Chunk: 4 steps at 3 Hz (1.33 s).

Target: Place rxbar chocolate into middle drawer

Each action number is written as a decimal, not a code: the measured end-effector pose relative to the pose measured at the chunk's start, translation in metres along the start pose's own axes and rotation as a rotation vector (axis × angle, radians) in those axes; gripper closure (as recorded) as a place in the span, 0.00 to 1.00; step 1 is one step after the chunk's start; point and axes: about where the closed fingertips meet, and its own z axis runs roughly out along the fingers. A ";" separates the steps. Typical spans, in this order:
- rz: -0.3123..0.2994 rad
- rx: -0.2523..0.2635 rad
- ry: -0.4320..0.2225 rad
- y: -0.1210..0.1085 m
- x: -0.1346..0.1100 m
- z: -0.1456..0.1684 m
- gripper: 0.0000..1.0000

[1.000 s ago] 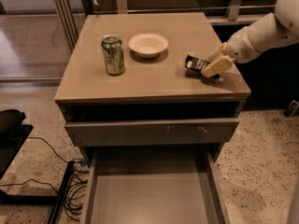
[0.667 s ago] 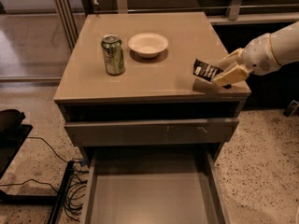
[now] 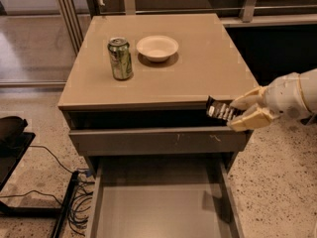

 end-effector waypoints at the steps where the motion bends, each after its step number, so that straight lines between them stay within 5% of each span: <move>1: 0.091 -0.103 0.008 0.072 0.040 0.044 1.00; 2: 0.089 -0.102 0.009 0.072 0.039 0.044 1.00; 4: 0.136 -0.071 0.010 0.063 0.067 0.111 1.00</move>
Offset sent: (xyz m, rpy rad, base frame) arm -0.0370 0.0177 -0.0419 0.0372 0.0744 -0.0019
